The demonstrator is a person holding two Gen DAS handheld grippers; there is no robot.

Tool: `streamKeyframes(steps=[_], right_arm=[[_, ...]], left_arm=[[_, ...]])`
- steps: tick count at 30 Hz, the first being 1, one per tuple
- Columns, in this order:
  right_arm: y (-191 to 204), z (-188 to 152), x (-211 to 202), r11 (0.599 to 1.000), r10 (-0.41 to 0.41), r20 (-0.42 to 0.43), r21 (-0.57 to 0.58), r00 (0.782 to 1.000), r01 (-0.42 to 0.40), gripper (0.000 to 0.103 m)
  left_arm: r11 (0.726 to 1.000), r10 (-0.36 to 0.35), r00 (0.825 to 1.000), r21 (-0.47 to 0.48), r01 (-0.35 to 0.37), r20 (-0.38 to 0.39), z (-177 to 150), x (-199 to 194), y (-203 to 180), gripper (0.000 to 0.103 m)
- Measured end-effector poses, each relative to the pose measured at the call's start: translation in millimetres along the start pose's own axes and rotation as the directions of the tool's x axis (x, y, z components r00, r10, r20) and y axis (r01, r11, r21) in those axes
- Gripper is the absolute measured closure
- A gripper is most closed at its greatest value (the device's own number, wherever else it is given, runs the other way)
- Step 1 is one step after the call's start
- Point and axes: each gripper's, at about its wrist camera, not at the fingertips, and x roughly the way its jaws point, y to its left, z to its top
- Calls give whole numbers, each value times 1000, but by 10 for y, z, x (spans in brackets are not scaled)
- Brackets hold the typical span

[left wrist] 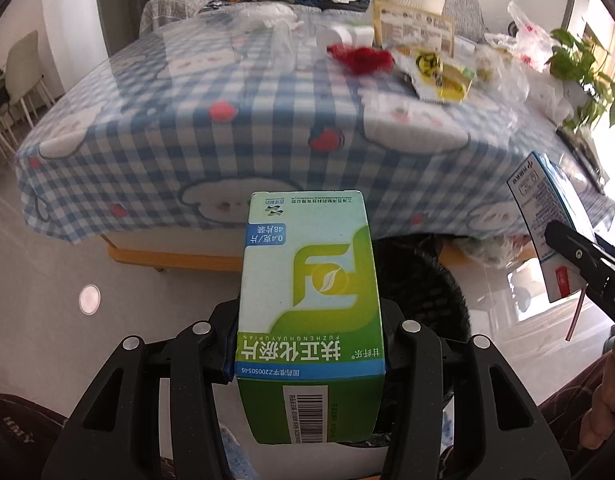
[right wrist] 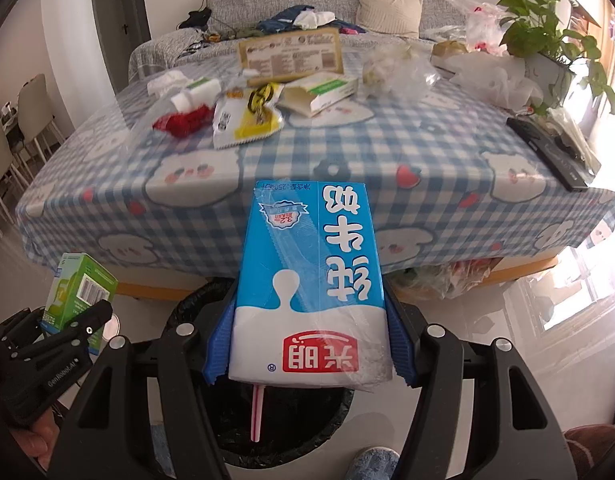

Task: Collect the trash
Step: 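Lift the green box and milk carton and carry both over the black bin, then open the right gripper to drop the milk carton into the bin while the left holds the box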

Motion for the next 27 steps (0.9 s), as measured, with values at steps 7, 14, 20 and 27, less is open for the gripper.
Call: streamKeyframes(steps=[7, 14, 20, 27], right_arm=[[175, -166, 264, 999, 26, -51, -32, 998, -27, 42], [290, -324, 579, 999, 29, -108, -35, 994, -33, 42], [402, -465, 841, 998, 19, -153, -52, 988, -27, 42], [521, -554, 1072, 997, 22, -191, -73, 981, -36, 42]], left_arm=[[1000, 17, 999, 12, -17, -35, -148, 268, 24, 56], [1000, 28, 998, 11, -27, -61, -246, 471, 48, 56], [1000, 16, 998, 20, -15, -64, -327, 603, 90, 56], [1000, 31, 995, 6, -30, -95, -392, 762, 217, 56]])
